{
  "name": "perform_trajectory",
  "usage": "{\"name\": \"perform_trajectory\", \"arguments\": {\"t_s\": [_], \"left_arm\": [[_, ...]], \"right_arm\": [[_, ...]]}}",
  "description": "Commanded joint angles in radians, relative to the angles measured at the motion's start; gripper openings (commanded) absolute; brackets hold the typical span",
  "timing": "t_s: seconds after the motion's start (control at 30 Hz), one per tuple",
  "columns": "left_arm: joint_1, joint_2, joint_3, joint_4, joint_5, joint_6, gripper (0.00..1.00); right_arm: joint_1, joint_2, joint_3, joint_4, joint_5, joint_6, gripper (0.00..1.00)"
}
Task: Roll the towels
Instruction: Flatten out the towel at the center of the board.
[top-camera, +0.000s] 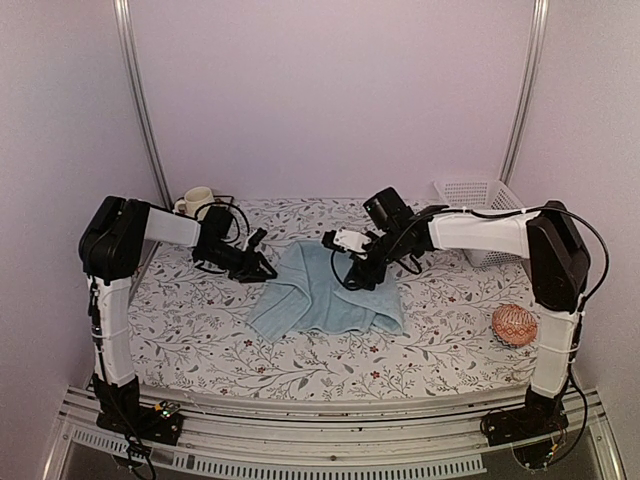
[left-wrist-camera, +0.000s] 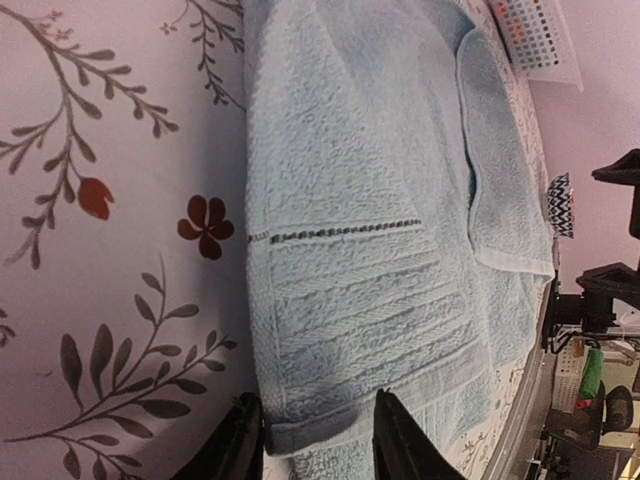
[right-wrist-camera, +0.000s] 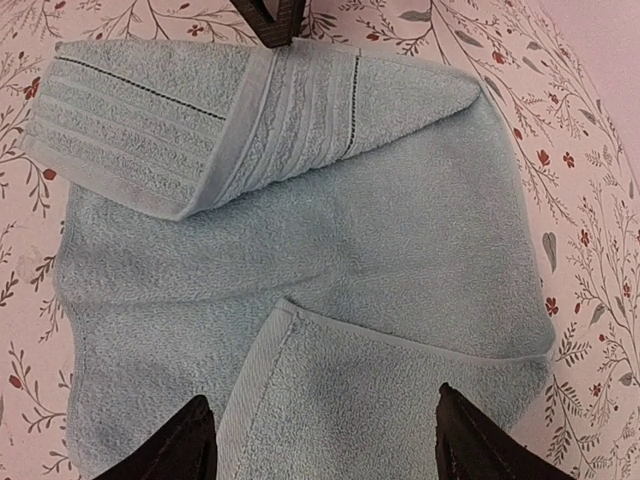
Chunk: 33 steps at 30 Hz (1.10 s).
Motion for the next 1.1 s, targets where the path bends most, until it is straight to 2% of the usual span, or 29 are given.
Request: {"name": "perform_trajectory", "arguments": {"t_s": [0.0,0.13,0.47,0.73,1.0,1.07], "left_arm": [[0.019,-0.004,-0.024,-0.048,-0.025,-0.011,0.36],[0.025,-0.010,-0.032,-0.048,-0.019,-0.019,0.30],[0.036,-0.023,-0.052,-0.034,0.000,-0.020,0.24],[0.036,-0.014,-0.050,-0.006,0.015,-0.033,0.30],[0.034,-0.005,-0.043,0.007,0.027,-0.046,0.32],[0.034,-0.002,-0.045,0.007,0.028,-0.048,0.32]], "right_arm": [[0.067,0.068,0.010,0.041,0.064,-0.024,0.75],[0.107,0.140,0.055,0.049,0.156,0.004,0.74],[0.117,0.219,0.118,0.048,0.289,0.056,0.65],[0.118,0.228,0.117,0.045,0.287,0.078,0.60],[0.118,0.247,0.127,0.022,0.267,0.088,0.49],[0.118,0.249,0.128,0.022,0.261,0.089,0.42]]}}
